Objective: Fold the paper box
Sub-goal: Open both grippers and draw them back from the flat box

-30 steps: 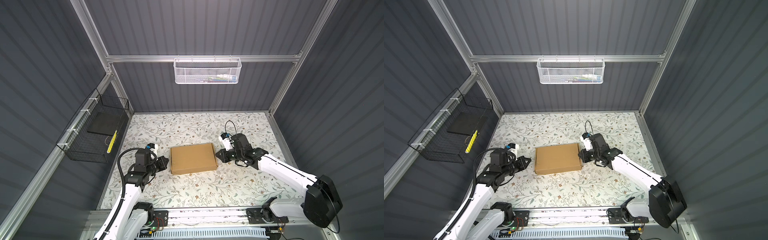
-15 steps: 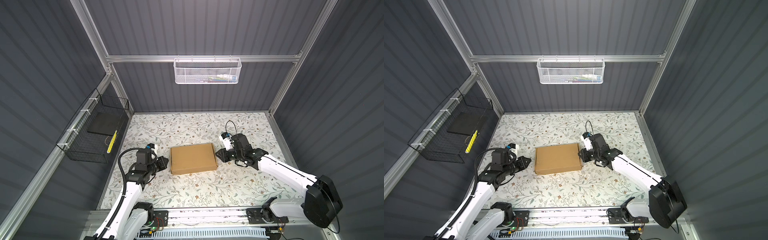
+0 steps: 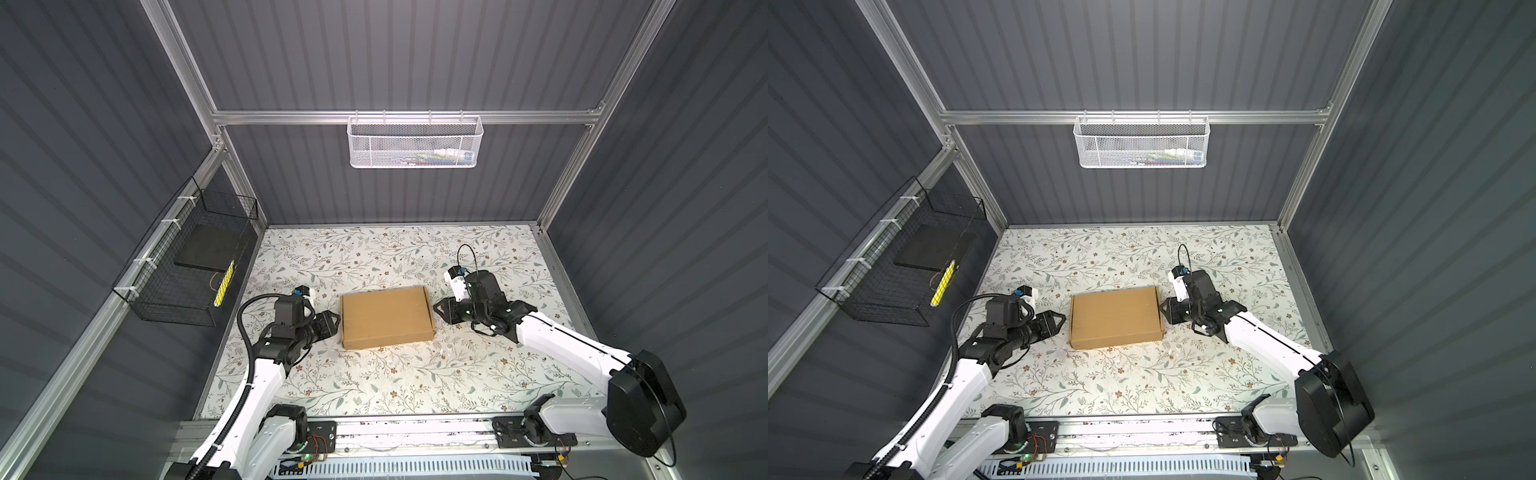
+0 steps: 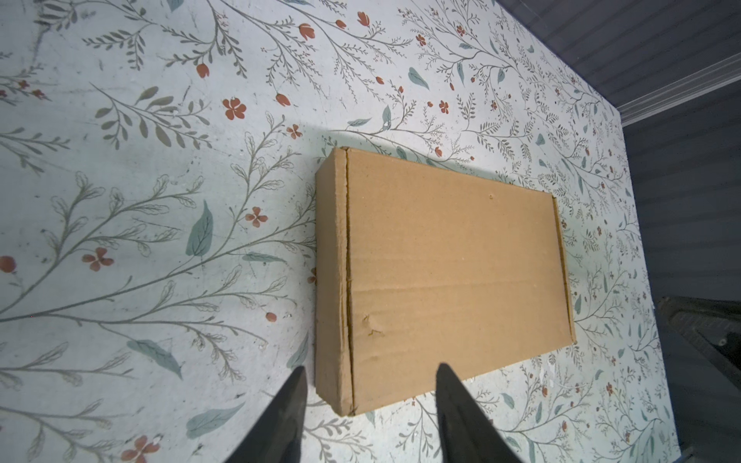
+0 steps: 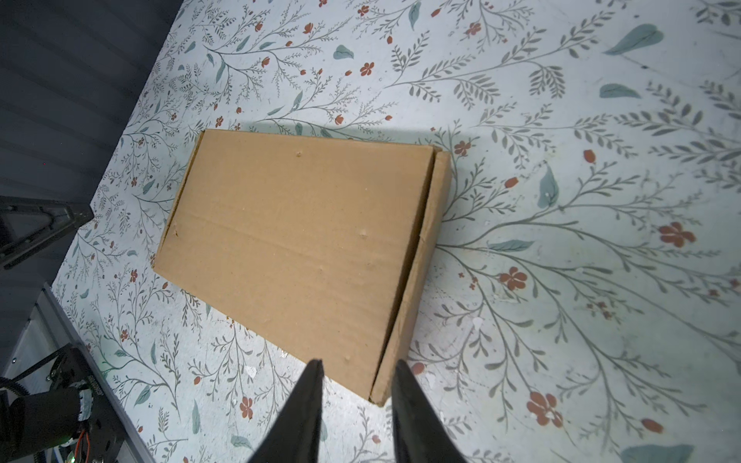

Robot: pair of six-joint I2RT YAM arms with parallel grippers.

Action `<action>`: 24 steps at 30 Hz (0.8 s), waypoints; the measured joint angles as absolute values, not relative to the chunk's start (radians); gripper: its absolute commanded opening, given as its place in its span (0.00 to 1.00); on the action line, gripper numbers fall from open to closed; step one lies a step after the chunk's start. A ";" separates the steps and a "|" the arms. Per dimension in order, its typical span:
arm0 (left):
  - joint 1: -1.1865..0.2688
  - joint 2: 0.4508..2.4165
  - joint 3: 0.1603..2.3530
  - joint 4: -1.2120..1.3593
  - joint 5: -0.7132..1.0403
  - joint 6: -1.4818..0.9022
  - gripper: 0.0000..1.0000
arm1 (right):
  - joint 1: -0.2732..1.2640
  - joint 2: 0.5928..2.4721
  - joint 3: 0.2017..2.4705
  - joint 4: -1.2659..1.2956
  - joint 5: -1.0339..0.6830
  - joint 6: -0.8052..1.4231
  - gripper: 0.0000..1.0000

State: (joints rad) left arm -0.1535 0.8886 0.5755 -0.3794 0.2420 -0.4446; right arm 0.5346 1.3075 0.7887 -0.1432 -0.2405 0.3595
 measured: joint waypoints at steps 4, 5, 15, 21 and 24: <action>-0.154 0.894 0.577 -0.373 0.228 -0.439 0.69 | 0.518 1.301 0.776 -0.126 -0.238 0.368 0.39; -0.154 0.895 0.578 -0.373 0.226 -0.438 0.83 | 0.514 1.299 0.774 -0.120 -0.238 0.371 0.41; -0.154 0.931 0.596 -0.356 0.183 -0.426 1.00 | 0.467 1.291 0.746 -0.077 -0.239 0.393 0.49; -0.154 0.975 0.606 -0.344 0.145 -0.422 1.00 | 0.435 1.291 0.746 -0.064 -0.239 0.397 0.59; -0.154 1.005 0.615 -0.343 0.117 -0.421 1.00 | 0.417 1.291 0.744 -0.053 -0.240 0.401 0.99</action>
